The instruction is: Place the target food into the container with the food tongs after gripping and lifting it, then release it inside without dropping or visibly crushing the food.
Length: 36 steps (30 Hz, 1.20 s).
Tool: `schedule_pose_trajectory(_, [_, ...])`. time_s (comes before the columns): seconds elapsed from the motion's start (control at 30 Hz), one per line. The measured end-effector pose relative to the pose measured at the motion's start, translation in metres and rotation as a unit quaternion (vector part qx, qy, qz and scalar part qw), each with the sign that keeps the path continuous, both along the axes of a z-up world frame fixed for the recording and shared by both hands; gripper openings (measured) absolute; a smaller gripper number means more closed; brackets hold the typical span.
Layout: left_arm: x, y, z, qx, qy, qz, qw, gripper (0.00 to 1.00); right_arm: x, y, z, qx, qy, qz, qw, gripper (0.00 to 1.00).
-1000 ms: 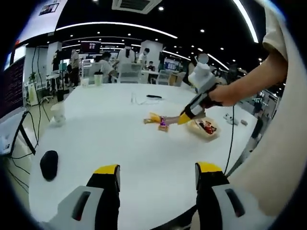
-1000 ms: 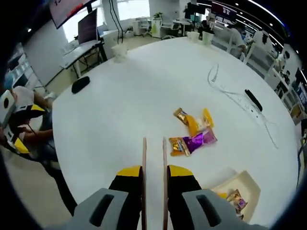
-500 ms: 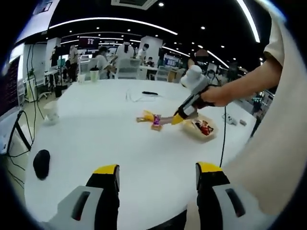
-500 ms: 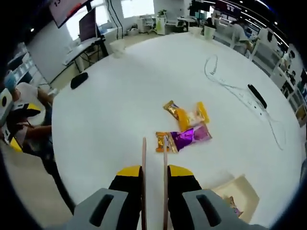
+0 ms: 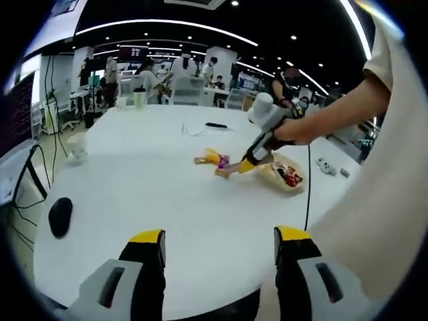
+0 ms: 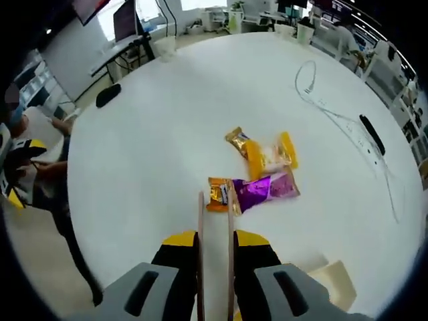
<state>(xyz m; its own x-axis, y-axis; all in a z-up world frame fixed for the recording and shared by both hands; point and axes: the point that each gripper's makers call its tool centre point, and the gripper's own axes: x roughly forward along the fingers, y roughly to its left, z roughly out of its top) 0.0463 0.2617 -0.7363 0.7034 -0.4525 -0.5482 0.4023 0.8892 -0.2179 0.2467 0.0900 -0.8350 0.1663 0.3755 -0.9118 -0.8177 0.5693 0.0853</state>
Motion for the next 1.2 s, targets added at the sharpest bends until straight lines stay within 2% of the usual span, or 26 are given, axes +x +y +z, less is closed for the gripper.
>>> schedule_pose_trajectory(0.13, [-0.002,0.002,-0.003,0.001,0.004,0.002,1.0,0.66,0.007,0.001,-0.003,-0.005,0.006,0.007,0.9999,0.18])
schedule_pose_trajectory(0.47, [-0.005,0.003,-0.006,-0.002,0.01,0.007,0.9999,0.65,0.002,0.011,-0.011,-0.012,0.017,0.023,0.9995,0.19])
schedule_pose_trajectory(0.6, [-0.006,0.004,-0.008,-0.004,0.011,0.01,0.9999,0.65,-0.001,0.011,-0.012,-0.015,0.012,0.027,0.9995,0.18])
schedule_pose_trajectory(0.9, [-0.006,0.009,-0.007,-0.005,0.011,0.014,0.9998,0.65,0.006,0.012,-0.012,-0.021,-0.007,0.022,0.9995,0.16])
schedule_pose_trajectory(1.2, [-0.01,0.01,-0.009,-0.006,0.014,0.017,0.9997,0.65,0.003,0.014,-0.01,-0.017,-0.009,0.016,0.9997,0.15])
